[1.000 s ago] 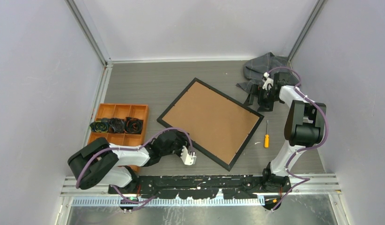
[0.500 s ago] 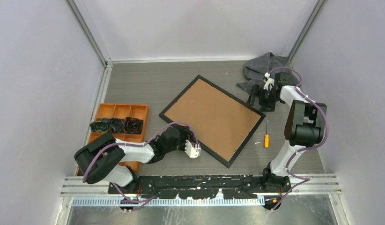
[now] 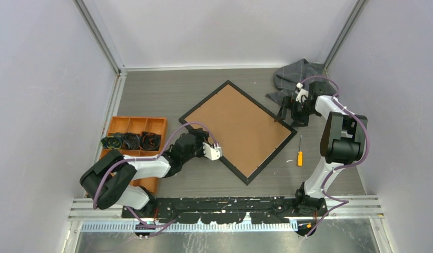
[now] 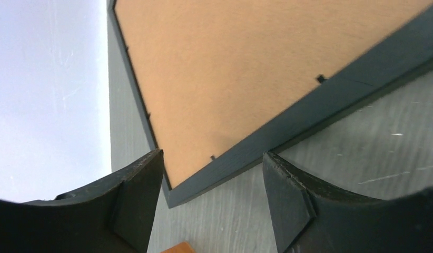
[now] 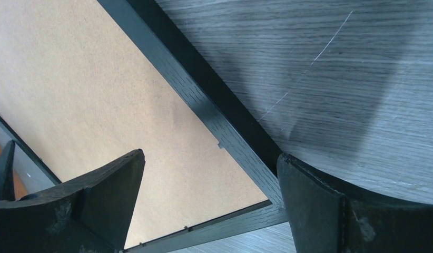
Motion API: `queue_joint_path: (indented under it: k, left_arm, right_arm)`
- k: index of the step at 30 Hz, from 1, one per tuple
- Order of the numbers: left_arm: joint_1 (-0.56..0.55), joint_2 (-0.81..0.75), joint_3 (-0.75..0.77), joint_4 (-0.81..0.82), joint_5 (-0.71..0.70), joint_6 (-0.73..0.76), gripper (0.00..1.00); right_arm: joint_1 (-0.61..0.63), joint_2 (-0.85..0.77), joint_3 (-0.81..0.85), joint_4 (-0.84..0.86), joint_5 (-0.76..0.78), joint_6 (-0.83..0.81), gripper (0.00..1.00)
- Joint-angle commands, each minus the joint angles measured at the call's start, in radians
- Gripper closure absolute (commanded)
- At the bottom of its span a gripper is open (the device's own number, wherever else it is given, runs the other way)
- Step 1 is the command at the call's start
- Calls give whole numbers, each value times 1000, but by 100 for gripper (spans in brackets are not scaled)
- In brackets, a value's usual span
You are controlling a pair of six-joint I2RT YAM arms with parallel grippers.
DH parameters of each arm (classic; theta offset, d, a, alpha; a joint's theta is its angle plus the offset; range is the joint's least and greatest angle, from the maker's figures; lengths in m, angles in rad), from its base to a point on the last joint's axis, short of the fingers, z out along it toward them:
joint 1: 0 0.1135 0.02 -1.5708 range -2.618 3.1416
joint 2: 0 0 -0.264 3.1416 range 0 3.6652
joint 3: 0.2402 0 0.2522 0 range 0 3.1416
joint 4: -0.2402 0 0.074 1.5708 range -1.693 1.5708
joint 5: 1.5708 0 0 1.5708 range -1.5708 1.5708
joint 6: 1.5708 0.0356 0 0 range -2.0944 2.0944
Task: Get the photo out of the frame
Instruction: Turn over the photo frame at the center of the board.
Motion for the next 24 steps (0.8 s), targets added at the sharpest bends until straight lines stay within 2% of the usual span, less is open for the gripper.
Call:
queue_joint_path:
  k: [1,10,14,16,18,21,24]
  left_arm:
    - [29,-43,47,76,-24,-55,29]
    - [62,-41,96,-5,-35,-124,28]
    - [75,-76,93,-30,-10,-114,27]
    - [93,-122,97,-86,34,-138,20]
    - [118,-179,115,-207,133,-157,3]
    - [139,-257,123,-387,270,-146,0]
    - [141,-288,115,-468,301,-93,0]
  right_arm:
    - [2,-2,28,-68,-54,-7,0]
    - [2,-20,22,-80,-62,-7,0]
    - [2,-71,-12,-15,-19,5,0]
    - [2,-100,-25,8,-21,10,0]
    - [2,-134,-44,40,4,20,0]
    - [-1,-161,-61,76,59,30,0]
    - [-6,-153,-59,82,86,41,0]
